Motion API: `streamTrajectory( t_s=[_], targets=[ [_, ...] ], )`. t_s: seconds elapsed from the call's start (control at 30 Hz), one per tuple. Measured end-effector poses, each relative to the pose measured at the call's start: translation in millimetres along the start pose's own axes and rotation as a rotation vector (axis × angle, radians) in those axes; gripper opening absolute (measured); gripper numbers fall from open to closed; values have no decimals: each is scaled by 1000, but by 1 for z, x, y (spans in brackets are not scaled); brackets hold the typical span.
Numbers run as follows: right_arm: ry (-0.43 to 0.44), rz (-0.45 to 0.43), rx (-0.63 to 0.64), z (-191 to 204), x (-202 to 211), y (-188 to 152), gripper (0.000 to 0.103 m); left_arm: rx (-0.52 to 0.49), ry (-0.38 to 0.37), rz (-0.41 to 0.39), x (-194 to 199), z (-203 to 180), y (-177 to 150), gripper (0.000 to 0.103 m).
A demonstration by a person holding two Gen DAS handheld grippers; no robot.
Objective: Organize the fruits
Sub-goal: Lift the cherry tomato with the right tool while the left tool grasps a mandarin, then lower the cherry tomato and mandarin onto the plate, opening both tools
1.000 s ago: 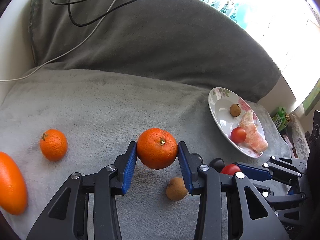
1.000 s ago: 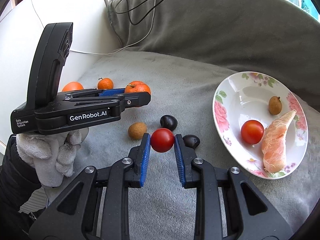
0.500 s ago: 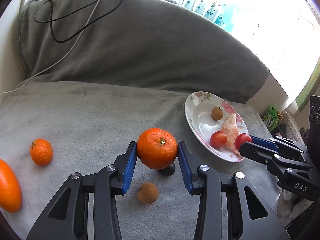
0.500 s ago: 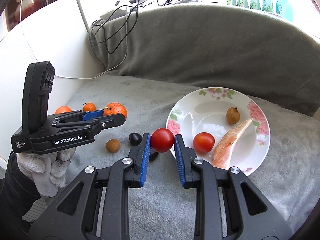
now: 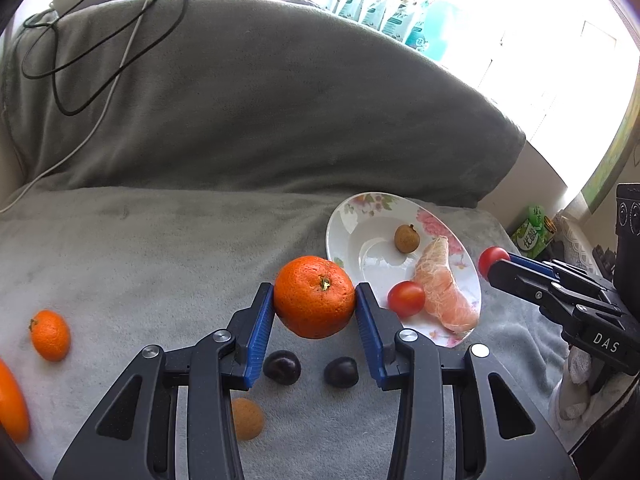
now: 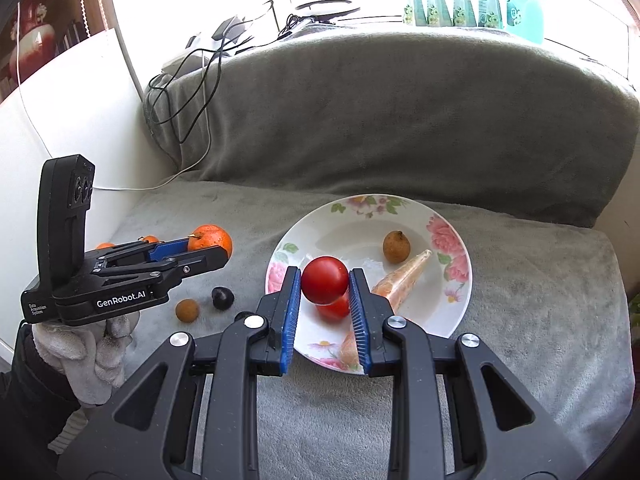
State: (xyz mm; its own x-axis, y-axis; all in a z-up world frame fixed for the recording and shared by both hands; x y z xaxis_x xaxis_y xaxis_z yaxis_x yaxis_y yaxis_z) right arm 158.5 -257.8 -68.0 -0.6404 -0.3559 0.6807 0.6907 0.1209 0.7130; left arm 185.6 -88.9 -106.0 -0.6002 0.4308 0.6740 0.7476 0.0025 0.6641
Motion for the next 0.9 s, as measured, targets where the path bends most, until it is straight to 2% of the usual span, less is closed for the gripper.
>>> streamTrajectory(
  t_s=[0.9],
  targets=[
    [-38, 7, -63, -35, -26, 19, 26, -42, -63, 45, -32, -37, 2, 39]
  ],
)
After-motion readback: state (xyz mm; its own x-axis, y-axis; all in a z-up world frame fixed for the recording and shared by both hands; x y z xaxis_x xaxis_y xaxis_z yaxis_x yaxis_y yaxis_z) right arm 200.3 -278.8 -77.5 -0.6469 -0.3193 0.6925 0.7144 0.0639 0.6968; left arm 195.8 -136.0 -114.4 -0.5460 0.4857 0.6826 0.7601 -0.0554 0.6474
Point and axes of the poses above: each gripper's, at about its wrist camera, not at the fingertips, and x roughly against the way its jaws point, z to its left, y to its top, the point moved 6 cm from there along -x, roughly the way its jaws point, and after that the axes turned 2 degrees about -y, right-handed, at the moved point
